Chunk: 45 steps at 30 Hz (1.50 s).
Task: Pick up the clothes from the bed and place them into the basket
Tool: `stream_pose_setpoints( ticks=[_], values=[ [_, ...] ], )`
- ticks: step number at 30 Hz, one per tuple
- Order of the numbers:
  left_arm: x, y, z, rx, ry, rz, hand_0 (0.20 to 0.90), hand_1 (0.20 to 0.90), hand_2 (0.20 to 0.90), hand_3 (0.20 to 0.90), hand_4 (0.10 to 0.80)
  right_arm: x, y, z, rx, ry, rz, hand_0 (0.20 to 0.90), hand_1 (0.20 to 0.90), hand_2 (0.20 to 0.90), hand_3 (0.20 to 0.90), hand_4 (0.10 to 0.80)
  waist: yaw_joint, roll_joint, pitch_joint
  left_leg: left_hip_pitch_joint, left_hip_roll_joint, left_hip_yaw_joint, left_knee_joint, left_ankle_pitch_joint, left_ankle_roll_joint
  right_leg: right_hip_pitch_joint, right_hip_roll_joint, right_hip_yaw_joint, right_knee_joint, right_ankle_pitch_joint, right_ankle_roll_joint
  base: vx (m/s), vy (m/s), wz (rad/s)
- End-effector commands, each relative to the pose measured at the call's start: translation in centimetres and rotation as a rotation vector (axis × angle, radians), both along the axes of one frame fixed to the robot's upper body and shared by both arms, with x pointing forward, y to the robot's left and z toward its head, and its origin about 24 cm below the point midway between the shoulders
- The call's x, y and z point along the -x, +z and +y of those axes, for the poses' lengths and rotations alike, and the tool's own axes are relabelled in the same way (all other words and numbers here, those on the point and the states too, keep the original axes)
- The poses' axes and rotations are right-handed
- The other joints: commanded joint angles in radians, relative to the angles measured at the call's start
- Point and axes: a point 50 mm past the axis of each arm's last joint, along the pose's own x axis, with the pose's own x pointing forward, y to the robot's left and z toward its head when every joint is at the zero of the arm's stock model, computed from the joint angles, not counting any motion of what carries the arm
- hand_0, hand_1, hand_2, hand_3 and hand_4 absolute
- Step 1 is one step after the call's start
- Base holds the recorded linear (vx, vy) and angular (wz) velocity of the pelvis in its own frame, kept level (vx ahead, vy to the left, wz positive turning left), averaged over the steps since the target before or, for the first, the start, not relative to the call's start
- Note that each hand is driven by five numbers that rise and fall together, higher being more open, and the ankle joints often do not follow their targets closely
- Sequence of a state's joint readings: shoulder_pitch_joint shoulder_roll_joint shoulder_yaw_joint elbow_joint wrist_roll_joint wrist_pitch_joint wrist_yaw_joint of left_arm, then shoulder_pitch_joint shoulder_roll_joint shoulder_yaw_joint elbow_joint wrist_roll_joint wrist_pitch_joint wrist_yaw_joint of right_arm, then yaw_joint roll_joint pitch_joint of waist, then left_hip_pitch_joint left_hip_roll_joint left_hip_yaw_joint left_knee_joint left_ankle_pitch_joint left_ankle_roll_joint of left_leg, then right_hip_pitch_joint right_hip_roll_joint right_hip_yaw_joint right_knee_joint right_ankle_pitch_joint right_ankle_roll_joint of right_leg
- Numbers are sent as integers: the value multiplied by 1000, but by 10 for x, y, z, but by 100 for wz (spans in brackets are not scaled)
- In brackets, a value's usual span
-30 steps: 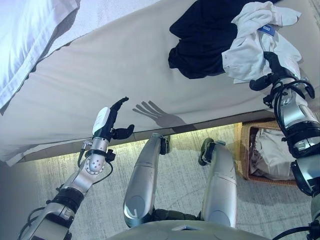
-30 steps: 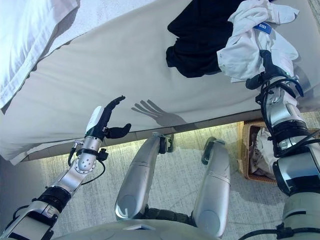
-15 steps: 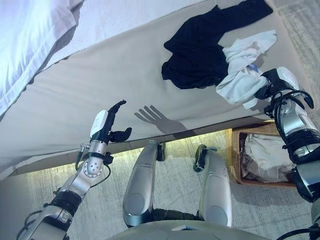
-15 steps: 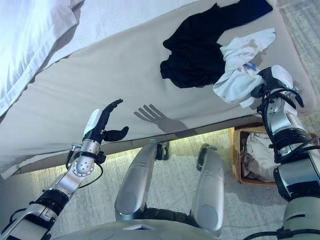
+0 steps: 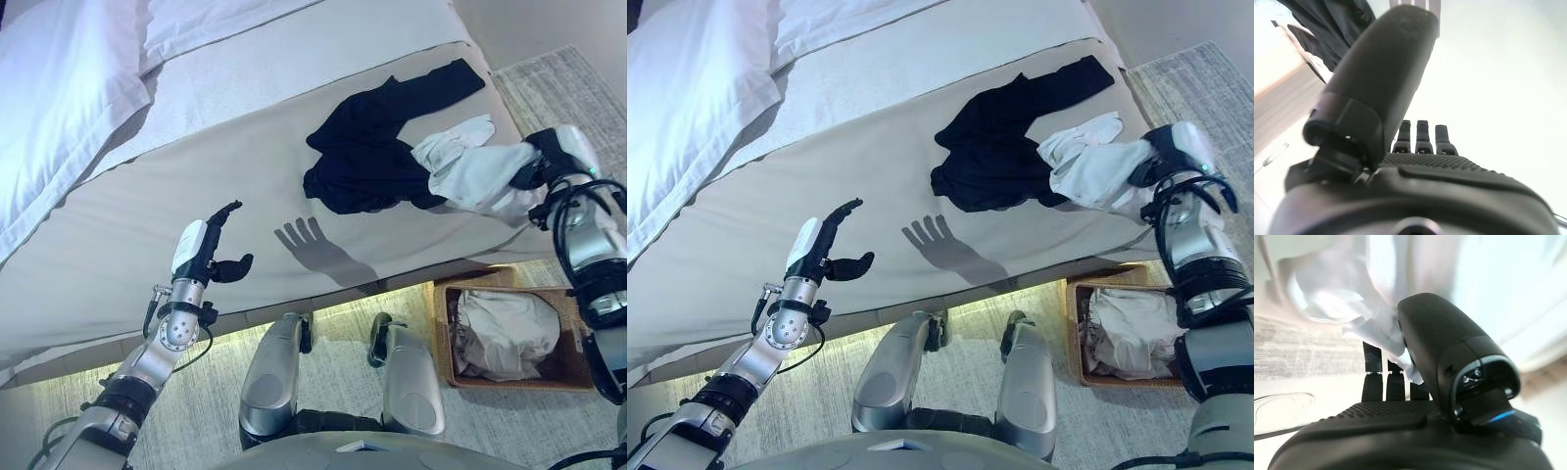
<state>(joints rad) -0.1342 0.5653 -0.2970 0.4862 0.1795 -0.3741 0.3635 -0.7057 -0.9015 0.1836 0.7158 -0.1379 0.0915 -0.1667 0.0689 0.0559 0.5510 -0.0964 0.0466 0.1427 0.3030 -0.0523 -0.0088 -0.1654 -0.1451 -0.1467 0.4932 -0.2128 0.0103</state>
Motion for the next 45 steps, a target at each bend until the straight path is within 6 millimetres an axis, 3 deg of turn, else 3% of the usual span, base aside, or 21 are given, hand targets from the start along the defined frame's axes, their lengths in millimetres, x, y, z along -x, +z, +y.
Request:
stream_pose_setpoints(
  ticks=[1,4,13,22,31,34,45],
  values=[
    [3,12,18,-43,30,-70,900,900,900,900,800,18,49,-13,108,-8,-189,300,300,300,200,100,-51,-84,-269,64,12,0,-21,-105,-11,123,44,-41,-204,61,8,116,9,-15],
    [0,17,27,-61,56,-79,900,900,900,900,800,30,52,-16,139,-6,-242,300,300,300,200,100,-82,-89,-304,112,12,17,-115,-74,-13,144,55,-21,-271,94,35,72,4,-15],
    [-6,25,40,-107,57,-92,900,900,900,900,800,68,51,-32,149,-85,-321,300,300,300,200,100,-178,-93,-357,164,16,73,-242,-42,-6,129,83,55,-350,147,79,-17,18,-25],
    [-11,20,24,-94,-13,-73,900,900,900,900,800,104,36,-61,103,-171,-285,300,300,300,200,100,-284,-86,-405,209,23,160,-259,-71,6,116,94,151,-405,195,104,21,42,-20],
    [-14,15,21,-87,-10,-55,900,900,900,900,800,130,1,-79,38,-210,-174,300,300,300,200,100,-355,-80,-440,226,39,238,-237,-102,9,95,112,197,-428,219,112,21,-16,-36],
    [-13,15,21,-91,-20,-51,900,900,900,900,800,133,-5,-82,25,-220,-146,300,300,300,200,100,-362,-78,-444,224,42,246,-223,-110,8,90,114,201,-427,221,112,25,-40,-29],
    [-20,19,18,-111,-37,-48,900,900,900,900,800,144,-62,-87,-113,-240,9,300,300,300,200,100,-396,-52,-432,212,42,276,-165,-148,11,62,105,228,-435,245,117,5,-49,-10]
  ],
)
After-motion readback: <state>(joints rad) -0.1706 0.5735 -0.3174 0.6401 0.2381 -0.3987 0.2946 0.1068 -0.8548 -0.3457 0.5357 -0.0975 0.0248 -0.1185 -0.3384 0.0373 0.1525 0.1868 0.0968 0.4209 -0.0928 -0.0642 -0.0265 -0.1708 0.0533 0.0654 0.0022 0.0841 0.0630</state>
